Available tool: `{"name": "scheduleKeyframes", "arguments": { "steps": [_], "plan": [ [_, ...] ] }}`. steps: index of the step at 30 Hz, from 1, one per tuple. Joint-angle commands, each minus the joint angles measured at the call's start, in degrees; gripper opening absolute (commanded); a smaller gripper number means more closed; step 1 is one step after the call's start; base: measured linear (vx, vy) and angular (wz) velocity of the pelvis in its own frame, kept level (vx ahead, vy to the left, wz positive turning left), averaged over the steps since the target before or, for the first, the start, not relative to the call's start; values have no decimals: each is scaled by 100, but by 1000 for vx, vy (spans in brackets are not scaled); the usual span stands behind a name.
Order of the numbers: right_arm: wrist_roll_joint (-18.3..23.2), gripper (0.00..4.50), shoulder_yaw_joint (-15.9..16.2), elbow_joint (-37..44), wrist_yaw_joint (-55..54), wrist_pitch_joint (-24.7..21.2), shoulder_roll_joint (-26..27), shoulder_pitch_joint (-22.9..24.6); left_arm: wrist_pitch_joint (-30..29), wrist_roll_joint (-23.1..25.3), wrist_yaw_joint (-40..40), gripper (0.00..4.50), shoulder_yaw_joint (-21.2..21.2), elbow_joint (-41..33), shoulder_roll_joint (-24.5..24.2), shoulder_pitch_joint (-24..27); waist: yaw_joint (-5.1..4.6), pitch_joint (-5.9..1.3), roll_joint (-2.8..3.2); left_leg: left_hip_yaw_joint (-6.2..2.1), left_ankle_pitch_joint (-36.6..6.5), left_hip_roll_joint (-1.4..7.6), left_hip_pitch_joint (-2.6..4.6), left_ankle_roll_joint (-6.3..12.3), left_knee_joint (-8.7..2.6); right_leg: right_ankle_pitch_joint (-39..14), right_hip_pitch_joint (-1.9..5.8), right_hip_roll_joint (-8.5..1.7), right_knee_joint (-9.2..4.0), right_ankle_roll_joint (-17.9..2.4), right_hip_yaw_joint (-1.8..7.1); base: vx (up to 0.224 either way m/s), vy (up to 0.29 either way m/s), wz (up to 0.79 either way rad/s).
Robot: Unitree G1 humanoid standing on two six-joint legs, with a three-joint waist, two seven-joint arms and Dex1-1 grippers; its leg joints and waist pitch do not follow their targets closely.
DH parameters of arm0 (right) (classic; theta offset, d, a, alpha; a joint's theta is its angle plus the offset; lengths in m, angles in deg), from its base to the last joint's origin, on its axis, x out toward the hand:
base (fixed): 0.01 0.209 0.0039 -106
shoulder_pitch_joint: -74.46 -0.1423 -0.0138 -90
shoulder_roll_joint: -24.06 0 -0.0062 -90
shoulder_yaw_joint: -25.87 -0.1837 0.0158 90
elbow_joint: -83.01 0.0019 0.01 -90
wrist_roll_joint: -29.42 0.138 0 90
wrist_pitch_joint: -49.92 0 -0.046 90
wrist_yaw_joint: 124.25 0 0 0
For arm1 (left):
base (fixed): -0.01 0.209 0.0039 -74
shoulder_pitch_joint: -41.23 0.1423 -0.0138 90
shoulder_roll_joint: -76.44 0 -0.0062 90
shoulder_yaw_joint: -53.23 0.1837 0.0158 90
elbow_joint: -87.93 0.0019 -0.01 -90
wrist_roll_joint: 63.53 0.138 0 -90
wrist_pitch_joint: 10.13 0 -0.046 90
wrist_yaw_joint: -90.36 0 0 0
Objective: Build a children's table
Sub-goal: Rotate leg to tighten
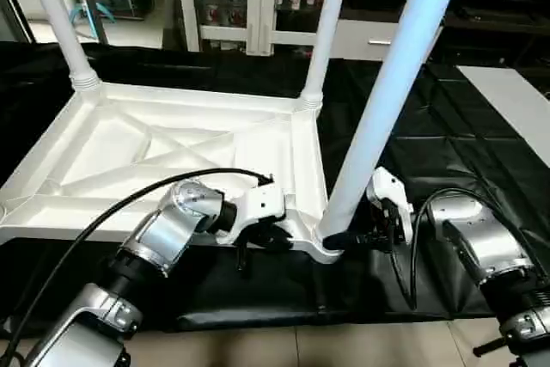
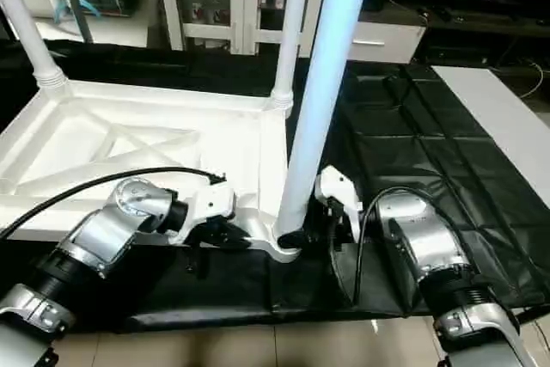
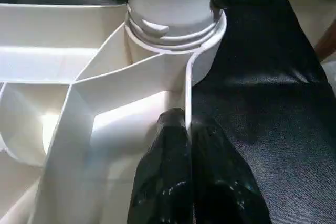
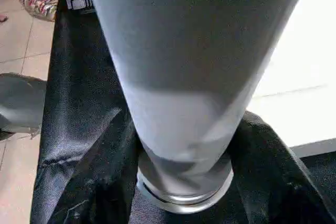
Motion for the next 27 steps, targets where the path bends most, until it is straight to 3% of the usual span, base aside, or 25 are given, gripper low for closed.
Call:
{"name": "scheduleKeyframes", "arguments": {
  "steps": [1,4,7,9,10,12,13,14,15,16,17,18,19,20,21,23,24,25,26,27],
  "plan": [
    [-35,209,-31,-204,-87,-143,24,-51,-138,130,-133,0,370,164,38,180,-8,-282,-26,-33,-1239,136,3,375,-388,-1198,264,-106,-286,-1408,164,0,0,0],
    [-1,209,-134,-279,-279,-223,99,-55,-164,115,-53,0,328,195,90,162,-11,-276,-29,-38,-1375,143,15,313,-399,-1337,251,-103,-304,-1357,164,0,0,0],
    [1,209,-434,-529,-1141,-351,384,-70,-424,74,626,0,16,453,435,-4,-43,-248,-40,-40,-1593,134,8,214,-420,-1637,228,-95,-341,-1275,168,0,0,0],
    [-55,208,-646,-710,-2074,-476,737,-57,-692,61,1571,0,-371,844,876,-255,-89,-235,-44,-91,-1948,114,1,-12,-439,-2400,224,-109,-405,-984,141,-25,6,-3],
    [-56,208,-647,-711,-2081,-477,740,-56,-695,61,1580,0,-374,848,880,-257,-128,-238,-54,-113,-2060,106,-7,-70,-441,-2623,219,-114,-438,-865,128,-50,13,-7],
    [-176,207,-704,-778,-2788,-476,1045,-45,-823,62,2187,0,-588,1141,1155,-448,-180,-249,-31,-135,-2124,100,-8,-64,-441,-2719,215,-121,-460,-781,117,0,0,0],
    [-222,207,-727,-818,-3045,-486,1158,-51,-854,68,2406,0,-661,1243,1245,-513,-206,-253,-51,-137,-2083,89,-31,-49,-444,-2704,224,-112,-476,-740,108,0,0,0],
    [-361,207,-734,-961,-3617,-390,1417,-114,-842,112,2859,0,-758,1480,1419,-667,-209,-248,-16,-131,-2104,85,-19,-51,-441,-2727,200,-111,-486,-730,112,0,0,0],
    [-361,207,-734,-961,-3617,-390,1417,-114,-842,112,2859,0,-758,1480,1419,-667,-246,-243,-39,-120,-2198,60,3,-47,-425,-2885,160,-96,-523,-689,99,0,0,0],
    [-454,206,-735,-1062,-3983,-320,1586,-160,-828,143,3155,0,-818,1635,1530,-767,-243,-257,-47,-137,-2176,59,-1,-37,-425,-2920,196,-110,-524,-673,87,0,0,0],
    [-741,206,-742,-1320,-4893,-111,1929,-309,-717,203,3615,0,-890,1930,1740,-954,-266,-255,-15,-141,-2157,69,-14,-33,-434,-2915,175,-118,-536,-658,91,0,0,0],
    [-805,205,-791,-1515,-5331,-41,2154,-423,-544,286,3966,0,-933,2131,1853,-1070,-330,-233,5,-129,-2272,42,2,-85,-419,-3015,102,-89,-558,-639,87,0,0,0],
    [-840,204,-828,-1651,-5622,2,2309,-502,-422,347,4220,0,-965,2274,1932,-1153,-345,-252,-20,-151,-2284,31,-12,-98,-427,-3089,158,-94,-557,-596,62,0,0,0],
    [-840,203,-828,-1651,-5622,2,2309,-502,-422,347,4220,0,-965,2274,1932,-1153,-329,-277,-3,-160,-2219,44,-28,-69,-432,-3022,182,-110,-552,-572,64,0,0,0],
    [-809,202,-896,-1866,-5917,107,2507,-610,-196,350,4571,0,-1059,2434,2046,-1249,-316,-269,7,-136,-2171,50,-17,2,-426,-2770,143,-100,-550,-644,78,0,0,0],
    [-808,202,-948,-2098,-6275,229,2688,-716,-4,384,4773,0,-1059,2564,2118,-1337,-302,-262,-14,-115,-2183,45,-15,88,-426,-2619,141,-92,-548,-721,81,0,0,0],
    [-823,201,-985,-2242,-6516,310,2797,-779,107,396,4883,0,-1049,2656,2162,-1398,-301,-273,4,-115,-2131,46,-25,105,-431,-2533,158,-93,-523,-748,88,0,0,0],
    [-823,201,-995,-2330,-6592,387,2895,-837,184,402,4881,0,-1025,2709,2186,-1442,-304,-273,-49,-98,-2094,49,-27,124,-426,-2480,146,-89,-524,-758,93,0,0,0],
    [-823,201,-995,-2330,-6592,387,2895,-837,184,402,4881,0,-1025,2709,2186,-1442,-304,-273,-49,-98,-2094,49,-27,124,-426,-2480,146,-89,-524,-758,93,0,0,0],
    [-832,201,-1007,-2362,-6604,432,2952,-872,233,409,4879,0,-1018,2758,2199,-1470,-280,-271,-17,-95,-2007,58,-28,164,-430,-2309,155,-96,-500,-813,104,0,0,0]
  ]
}}
